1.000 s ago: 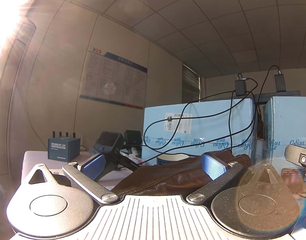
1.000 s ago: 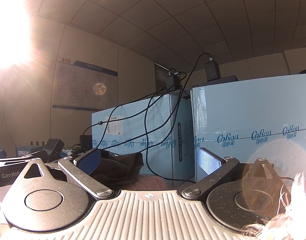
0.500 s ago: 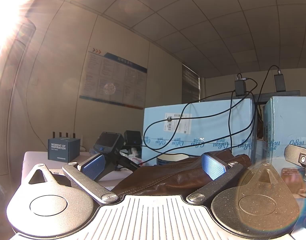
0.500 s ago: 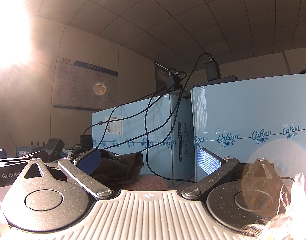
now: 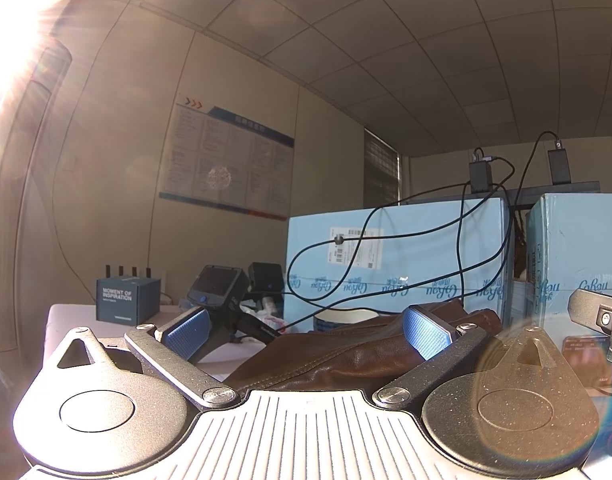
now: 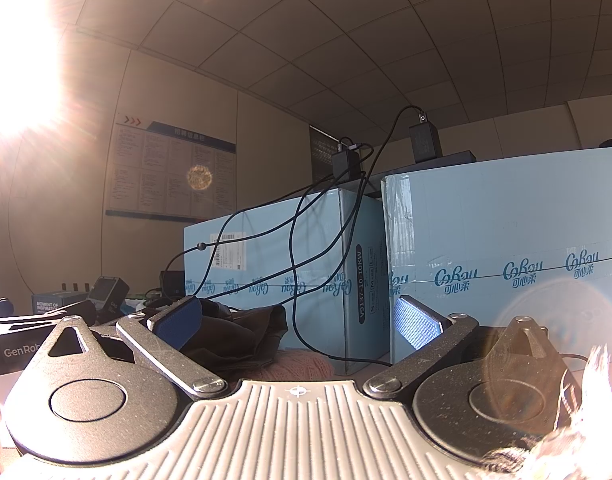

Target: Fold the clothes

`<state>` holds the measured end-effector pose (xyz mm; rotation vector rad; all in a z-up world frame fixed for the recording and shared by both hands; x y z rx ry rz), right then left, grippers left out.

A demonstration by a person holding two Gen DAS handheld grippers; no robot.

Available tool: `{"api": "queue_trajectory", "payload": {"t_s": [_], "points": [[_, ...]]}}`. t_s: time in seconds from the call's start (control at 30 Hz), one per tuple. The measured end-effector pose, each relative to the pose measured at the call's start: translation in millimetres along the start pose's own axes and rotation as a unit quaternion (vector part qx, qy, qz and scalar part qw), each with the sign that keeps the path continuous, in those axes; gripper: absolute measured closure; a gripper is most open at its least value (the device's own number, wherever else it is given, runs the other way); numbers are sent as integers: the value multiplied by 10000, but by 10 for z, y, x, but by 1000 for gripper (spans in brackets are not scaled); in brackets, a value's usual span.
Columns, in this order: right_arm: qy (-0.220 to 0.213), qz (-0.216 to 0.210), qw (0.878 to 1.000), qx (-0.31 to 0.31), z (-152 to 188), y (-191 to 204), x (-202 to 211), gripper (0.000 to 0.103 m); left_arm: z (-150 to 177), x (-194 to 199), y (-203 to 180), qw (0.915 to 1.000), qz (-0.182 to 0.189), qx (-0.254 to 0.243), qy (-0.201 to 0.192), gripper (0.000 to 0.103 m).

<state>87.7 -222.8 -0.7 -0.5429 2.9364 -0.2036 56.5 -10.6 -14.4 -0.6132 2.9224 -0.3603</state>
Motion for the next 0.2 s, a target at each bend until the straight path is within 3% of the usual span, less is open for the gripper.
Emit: {"api": "queue_trajectory", "payload": {"t_s": [0.2], "points": [[-1,-1,10000,2,2,2,-7,0,1,-3,-5,10000,11,-5,-6,0]]}}
Point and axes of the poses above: each gripper's, at about its wrist camera, not at the fingertips, and x roughly against the way its jaws point, y to its left, z to its underside, the point moved 7 cm from there along -x, roughly the way its jaws point, and after that the axes turned 13 degrees about x, right-handed, at the moved point
